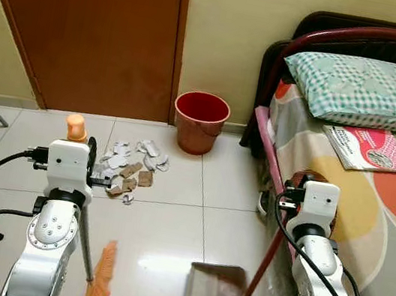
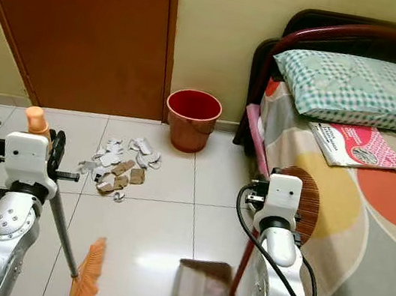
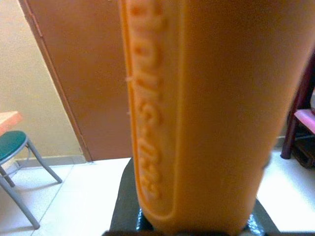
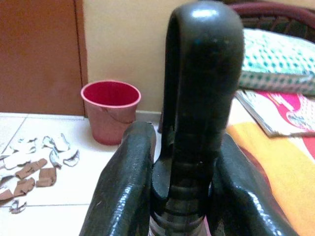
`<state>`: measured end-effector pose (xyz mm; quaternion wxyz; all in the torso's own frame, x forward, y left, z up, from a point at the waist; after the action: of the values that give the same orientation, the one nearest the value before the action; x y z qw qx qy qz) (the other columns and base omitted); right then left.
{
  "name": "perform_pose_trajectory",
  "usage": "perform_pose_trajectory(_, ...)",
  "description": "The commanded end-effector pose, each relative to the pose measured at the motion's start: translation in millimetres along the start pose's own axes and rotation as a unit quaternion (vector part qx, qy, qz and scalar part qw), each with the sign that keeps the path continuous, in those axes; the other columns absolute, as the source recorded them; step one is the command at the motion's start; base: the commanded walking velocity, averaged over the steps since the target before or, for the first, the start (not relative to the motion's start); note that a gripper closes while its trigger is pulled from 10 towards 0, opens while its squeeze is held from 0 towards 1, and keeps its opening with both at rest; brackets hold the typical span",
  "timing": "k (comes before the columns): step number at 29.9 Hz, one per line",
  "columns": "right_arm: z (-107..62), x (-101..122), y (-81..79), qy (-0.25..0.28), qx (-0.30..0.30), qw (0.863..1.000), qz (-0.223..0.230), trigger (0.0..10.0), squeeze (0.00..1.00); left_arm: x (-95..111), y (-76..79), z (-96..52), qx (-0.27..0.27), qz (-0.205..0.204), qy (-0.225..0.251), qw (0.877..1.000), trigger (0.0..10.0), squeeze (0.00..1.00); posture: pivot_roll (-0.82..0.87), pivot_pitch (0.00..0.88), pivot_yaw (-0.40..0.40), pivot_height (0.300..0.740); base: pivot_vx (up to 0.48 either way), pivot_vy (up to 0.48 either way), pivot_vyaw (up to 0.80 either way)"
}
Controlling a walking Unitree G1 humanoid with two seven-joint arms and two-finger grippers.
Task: Sweep floor
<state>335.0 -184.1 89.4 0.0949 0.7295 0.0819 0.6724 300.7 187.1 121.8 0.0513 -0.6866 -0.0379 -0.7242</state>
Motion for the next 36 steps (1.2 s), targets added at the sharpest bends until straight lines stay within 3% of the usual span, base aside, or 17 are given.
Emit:
perform_pose_trajectory(1,3.2,26.2,5.8,0.049,-0.008,0.999,-0.013,10.0,0.00,4.9,-0.2,-1.9,0.004,0.006,0.009,1.000,10.0,0.00,0.00,0.001,-0.022,0.740,0.000,0.000,0.00)
perform_pose_trajectory(11,8.6,41.3,-4.2,0.069,0.008,0.998,0.010,10.0,0.00,10.8,13.0,2.6,-0.004,-0.009,0.021,1.000,10.0,0.00,0.00,0.019,-0.026,0.740,0.306,0.000,0.34)
perform_pose_trajectory(19,3.6,28.8,-17.3,0.048,0.017,0.998,0.023,10.0,0.00,6.3,11.6,-1.6,0.013,-0.021,0.015,1.000,10.0,0.00,0.01,0.017,-0.038,0.740,0.415,0.000,0.10)
perform_pose_trajectory(21,4.0,28.8,-16.5,0.047,0.016,0.998,0.022,10.0,0.00,6.3,13.9,-1.7,0.008,-0.023,0.014,1.000,10.0,0.00,0.01,0.015,-0.038,0.740,0.416,0.000,0.00)
perform_pose_trajectory(25,3.1,38.5,-13.9,0.076,0.027,0.996,-0.026,10.0,0.00,6.1,15.4,-2.2,0.005,-0.025,0.012,1.000,10.0,0.00,0.01,0.013,-0.036,0.740,0.412,0.000,0.00)
perform_pose_trajectory(30,2.2,37.6,-0.4,0.070,0.015,0.997,-0.025,10.0,0.00,12.5,12.6,-2.2,0.011,-0.030,0.019,0.999,10.0,0.00,0.00,0.013,-0.045,0.740,0.412,0.000,0.00)
perform_pose_trajectory(36,2.8,30.2,-7.5,0.057,0.028,0.998,-0.026,10.0,0.00,13.3,14.2,-1.5,0.011,-0.033,0.020,0.999,10.0,0.00,0.00,0.018,-0.054,0.740,0.411,0.246,0.00)
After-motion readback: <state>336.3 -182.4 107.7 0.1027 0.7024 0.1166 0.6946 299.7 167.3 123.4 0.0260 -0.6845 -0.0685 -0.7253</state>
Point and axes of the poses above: a point about 5 cm out from each wrist's last joint towards the gripper, its own z axis pointing out of the wrist towards the gripper, its own x axis along the axis of the wrist's last joint, y = z × x, the point moved 5 cm from there along z, pointing out of the wrist towards the gripper, and after that the axes turned 7 degrees about -z, right-handed, at the moved point
